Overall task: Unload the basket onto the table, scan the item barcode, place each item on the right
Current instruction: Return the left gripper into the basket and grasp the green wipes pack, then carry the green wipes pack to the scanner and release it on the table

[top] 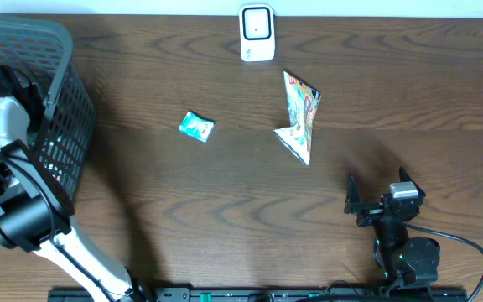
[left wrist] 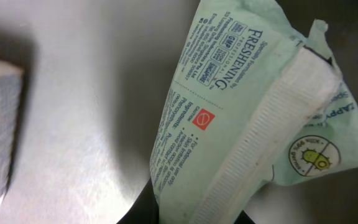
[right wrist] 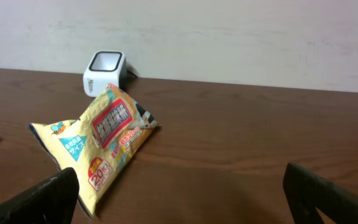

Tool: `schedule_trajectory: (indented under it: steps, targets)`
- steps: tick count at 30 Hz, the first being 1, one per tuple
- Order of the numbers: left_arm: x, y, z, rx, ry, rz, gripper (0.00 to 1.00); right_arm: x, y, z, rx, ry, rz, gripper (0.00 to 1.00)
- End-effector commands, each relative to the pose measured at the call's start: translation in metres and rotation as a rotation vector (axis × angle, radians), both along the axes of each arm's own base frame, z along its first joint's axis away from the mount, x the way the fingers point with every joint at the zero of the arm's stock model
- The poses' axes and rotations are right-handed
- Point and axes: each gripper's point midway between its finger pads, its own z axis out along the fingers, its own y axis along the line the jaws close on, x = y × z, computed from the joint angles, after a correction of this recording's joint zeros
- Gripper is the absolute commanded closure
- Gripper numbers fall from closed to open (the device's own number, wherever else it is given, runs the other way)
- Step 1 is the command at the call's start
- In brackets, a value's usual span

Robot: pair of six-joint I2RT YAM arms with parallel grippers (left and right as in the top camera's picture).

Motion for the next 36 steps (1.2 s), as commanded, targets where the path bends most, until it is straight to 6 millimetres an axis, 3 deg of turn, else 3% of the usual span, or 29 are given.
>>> schedule_trajectory:
  steps: [1, 6, 9, 10, 13, 16, 19, 23, 28, 31, 36]
  targets:
    - [0.018, 0.013, 0.1, 0.06, -0.237, 0.174, 0.92, 0.0, -0.003, -0.001, -0.015, 0.0, -0.012, 0.01]
    - [0.007, 0.006, 0.229, 0.124, -0.557, 0.291, 0.92, 0.0, -0.003, -0.001, -0.015, 0.0, -0.012, 0.01]
    - [-0.013, -0.007, 0.292, 0.099, -0.734, 0.393, 0.92, 0.0, -0.003, -0.001, -0.015, 0.0, -0.012, 0.01]
    - [-0.026, -0.02, 0.324, 0.057, -0.829, 0.444, 0.93, 0.0, -0.003, -0.001, -0.015, 0.0, -0.012, 0.01]
    - [-0.034, -0.065, 0.364, -0.047, -0.942, 0.326, 0.93, 0.0, -0.003, -0.001, -0.015, 0.0, -0.012, 0.01]
    - [-0.03, -0.116, 0.385, -0.16, -0.997, 0.165, 0.93, 0.0, -0.003, -0.001, -0.015, 0.0, -0.012, 0.01]
    - [-0.018, -0.167, 0.384, -0.245, -0.98, 0.032, 0.93, 0.0, -0.003, -0.001, -0.015, 0.0, -0.012, 0.01]
    - [0.002, -0.241, 0.354, -0.352, -0.873, -0.128, 0.93, 0.0, -0.003, -0.001, -0.015, 0.0, -0.012, 0.01]
    - [0.023, -0.329, 0.293, -0.448, -0.681, -0.296, 0.93, 0.0, -0.003, -0.001, -0.015, 0.0, -0.012, 0.01]
    - [0.033, -0.368, 0.251, -0.476, -0.564, -0.355, 0.92, 0.0, -0.003, -0.001, -0.015, 0.0, -0.012, 0.01]
    - [0.041, -0.416, 0.177, -0.495, -0.376, -0.413, 0.93, 0.0, -0.003, -0.001, -0.015, 0.0, -0.012, 0.01]
